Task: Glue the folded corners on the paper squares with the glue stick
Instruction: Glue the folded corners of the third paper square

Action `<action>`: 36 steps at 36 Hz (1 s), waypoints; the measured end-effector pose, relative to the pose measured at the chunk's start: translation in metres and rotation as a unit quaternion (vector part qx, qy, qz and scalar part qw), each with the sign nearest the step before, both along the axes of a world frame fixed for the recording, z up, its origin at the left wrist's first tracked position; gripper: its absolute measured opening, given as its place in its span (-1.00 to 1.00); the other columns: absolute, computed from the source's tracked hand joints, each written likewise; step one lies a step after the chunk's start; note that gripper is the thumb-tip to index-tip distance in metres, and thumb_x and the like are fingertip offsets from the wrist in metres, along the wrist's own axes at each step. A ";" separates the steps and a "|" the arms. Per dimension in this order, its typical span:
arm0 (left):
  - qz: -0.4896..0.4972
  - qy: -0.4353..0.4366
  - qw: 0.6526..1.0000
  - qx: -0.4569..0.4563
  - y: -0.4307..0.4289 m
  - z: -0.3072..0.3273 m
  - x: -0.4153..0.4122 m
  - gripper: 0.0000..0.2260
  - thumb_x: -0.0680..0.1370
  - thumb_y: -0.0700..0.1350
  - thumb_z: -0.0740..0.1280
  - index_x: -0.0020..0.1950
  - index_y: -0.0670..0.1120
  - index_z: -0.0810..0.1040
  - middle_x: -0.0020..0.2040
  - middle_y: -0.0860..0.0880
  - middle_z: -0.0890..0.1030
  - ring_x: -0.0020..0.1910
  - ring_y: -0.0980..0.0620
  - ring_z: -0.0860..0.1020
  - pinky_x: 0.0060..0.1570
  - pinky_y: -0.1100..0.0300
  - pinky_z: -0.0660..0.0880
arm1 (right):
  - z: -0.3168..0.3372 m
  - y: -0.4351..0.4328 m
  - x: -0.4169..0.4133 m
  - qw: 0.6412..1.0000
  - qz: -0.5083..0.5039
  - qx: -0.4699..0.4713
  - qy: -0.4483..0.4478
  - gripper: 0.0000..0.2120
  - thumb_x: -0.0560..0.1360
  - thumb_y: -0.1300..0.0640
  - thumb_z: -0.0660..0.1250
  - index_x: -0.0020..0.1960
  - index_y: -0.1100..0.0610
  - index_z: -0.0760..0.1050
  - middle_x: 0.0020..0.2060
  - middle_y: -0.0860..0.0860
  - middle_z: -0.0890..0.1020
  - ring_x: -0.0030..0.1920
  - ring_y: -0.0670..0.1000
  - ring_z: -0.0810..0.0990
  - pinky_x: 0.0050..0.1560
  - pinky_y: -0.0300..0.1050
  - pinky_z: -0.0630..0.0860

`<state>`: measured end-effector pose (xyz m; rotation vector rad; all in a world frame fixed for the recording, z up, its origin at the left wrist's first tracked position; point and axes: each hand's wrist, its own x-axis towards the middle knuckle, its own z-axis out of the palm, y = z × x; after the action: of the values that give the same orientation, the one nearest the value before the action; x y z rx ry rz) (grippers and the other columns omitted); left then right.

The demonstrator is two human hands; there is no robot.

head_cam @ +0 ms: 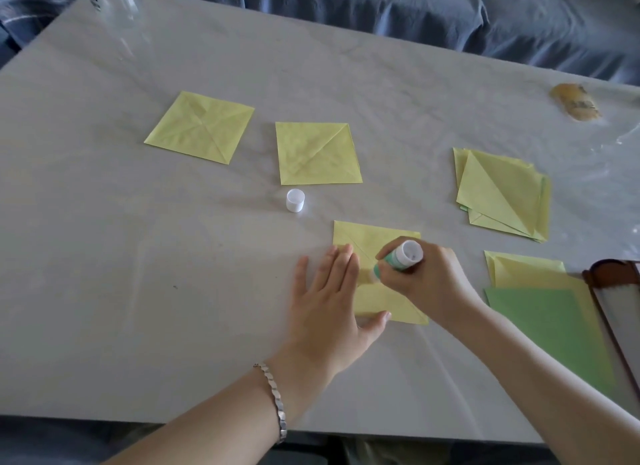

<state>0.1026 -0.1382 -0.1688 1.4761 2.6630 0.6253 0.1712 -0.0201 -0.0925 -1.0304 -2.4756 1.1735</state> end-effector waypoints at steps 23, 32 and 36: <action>-0.039 0.043 0.998 0.015 -0.022 0.001 -0.035 -0.45 0.43 0.22 0.12 0.20 -0.10 0.58 0.27 0.02 0.55 0.32 -0.04 0.46 0.26 -0.05 0.18 | -0.002 0.006 -0.021 0.999 -0.023 0.027 -0.021 -0.92 0.38 0.18 0.36 -0.23 0.20 0.53 -0.40 0.07 0.55 -0.45 -0.13 0.35 -0.47 -0.38 0.30; -0.037 0.025 0.999 0.003 -0.023 0.000 -0.032 -0.40 0.43 0.24 0.12 0.29 -0.11 0.52 0.33 0.02 0.50 0.39 0.02 0.28 0.29 -0.09 0.14 | 0.001 -0.019 -0.001 0.999 0.039 -0.012 0.001 -0.87 0.33 0.29 0.43 -0.31 0.12 0.51 -0.36 0.05 0.60 -0.38 -0.16 0.42 -0.33 -0.43 0.36; -0.006 0.019 1.000 -0.010 -0.024 0.001 -0.020 -0.39 0.43 0.23 0.11 0.32 -0.11 0.49 0.37 0.02 0.46 0.41 -0.02 0.32 0.33 -0.11 0.10 | 0.000 -0.014 -0.009 0.999 0.030 -0.005 0.013 -0.82 0.33 0.30 0.43 -0.33 0.08 0.50 -0.42 -0.09 0.53 -0.40 -0.20 0.44 -0.35 -0.46 0.35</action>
<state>0.0825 -0.1624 -0.1683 1.5132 2.6781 0.5729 0.1627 -0.0341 -0.0921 -0.9422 -2.5003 1.2095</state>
